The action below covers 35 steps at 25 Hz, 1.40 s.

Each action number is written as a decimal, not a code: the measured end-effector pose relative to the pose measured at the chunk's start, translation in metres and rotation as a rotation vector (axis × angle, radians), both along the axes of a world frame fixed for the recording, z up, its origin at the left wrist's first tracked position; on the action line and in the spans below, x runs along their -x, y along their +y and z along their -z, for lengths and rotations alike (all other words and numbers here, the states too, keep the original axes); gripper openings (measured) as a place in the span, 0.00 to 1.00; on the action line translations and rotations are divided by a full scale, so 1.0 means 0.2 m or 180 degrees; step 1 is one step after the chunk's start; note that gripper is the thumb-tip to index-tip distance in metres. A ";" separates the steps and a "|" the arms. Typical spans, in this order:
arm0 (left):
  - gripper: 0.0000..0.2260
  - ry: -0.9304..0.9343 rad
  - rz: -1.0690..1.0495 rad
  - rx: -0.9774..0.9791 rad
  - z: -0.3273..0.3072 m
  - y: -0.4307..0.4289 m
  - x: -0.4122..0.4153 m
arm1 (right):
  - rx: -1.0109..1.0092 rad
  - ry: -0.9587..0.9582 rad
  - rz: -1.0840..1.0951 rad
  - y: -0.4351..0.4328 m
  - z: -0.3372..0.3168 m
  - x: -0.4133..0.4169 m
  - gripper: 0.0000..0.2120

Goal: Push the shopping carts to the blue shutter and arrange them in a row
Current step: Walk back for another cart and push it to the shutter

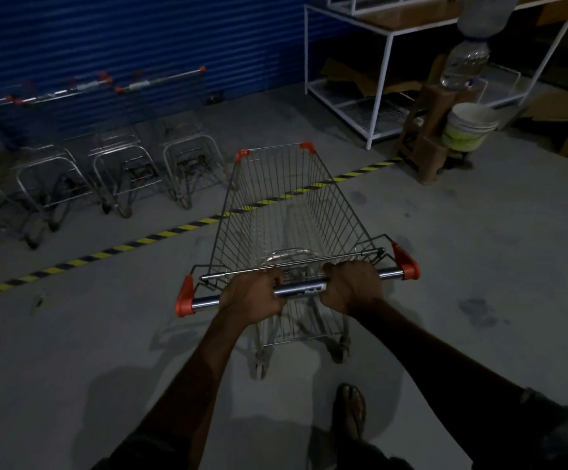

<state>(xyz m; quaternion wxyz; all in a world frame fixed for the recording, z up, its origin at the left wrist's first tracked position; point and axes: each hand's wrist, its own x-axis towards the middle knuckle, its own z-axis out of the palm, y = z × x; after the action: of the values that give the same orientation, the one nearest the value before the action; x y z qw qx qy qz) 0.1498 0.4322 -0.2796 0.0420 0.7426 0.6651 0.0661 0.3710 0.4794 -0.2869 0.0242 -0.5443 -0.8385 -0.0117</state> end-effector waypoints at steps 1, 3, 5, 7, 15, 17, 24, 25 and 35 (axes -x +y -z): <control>0.17 0.0147 -0.0035 -0.0007 0.00 0.09 0.00 | -0.0060 0.0011 -0.0063 0.10 -0.01 0.00 0.14; 0.17 0.0380 -0.0064 -0.0074 0.01 0.30 -0.02 | -0.0194 0.0067 -0.0099 0.30 -0.01 -0.02 0.13; 0.16 0.0475 -0.0139 -0.0176 0.02 0.50 -0.03 | -0.0267 0.0145 -0.0145 0.51 -0.01 -0.03 0.13; 0.16 0.0529 -0.0212 -0.0207 0.03 0.69 -0.03 | -0.0322 0.0138 -0.0248 0.70 -0.01 -0.03 0.13; 0.14 0.0588 -0.0317 -0.0167 0.01 1.42 -0.03 | -0.0377 -0.0030 -0.0302 1.44 -0.02 -0.02 0.15; 0.14 0.0415 -0.0301 -0.0102 0.01 1.60 -0.01 | -0.0383 0.0056 -0.0355 1.62 -0.03 -0.01 0.15; 0.14 0.0333 -0.0289 -0.0131 0.03 2.31 0.09 | -0.0466 0.0030 -0.0139 2.34 0.01 0.08 0.15; 0.14 0.0318 -0.0266 -0.0164 0.02 2.40 0.10 | -0.0424 0.0102 -0.0118 2.44 0.01 0.10 0.16; 0.13 -0.0203 0.0221 -0.0281 0.08 3.38 0.27 | -0.0235 0.0215 -0.0693 3.42 0.04 0.20 0.18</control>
<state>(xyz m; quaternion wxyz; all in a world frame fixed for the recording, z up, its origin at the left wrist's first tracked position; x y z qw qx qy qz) 0.0958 1.1086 -0.2956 0.0327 0.7639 0.6337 0.1175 0.3311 1.1632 -0.2954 0.0736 -0.4489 -0.8903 -0.0216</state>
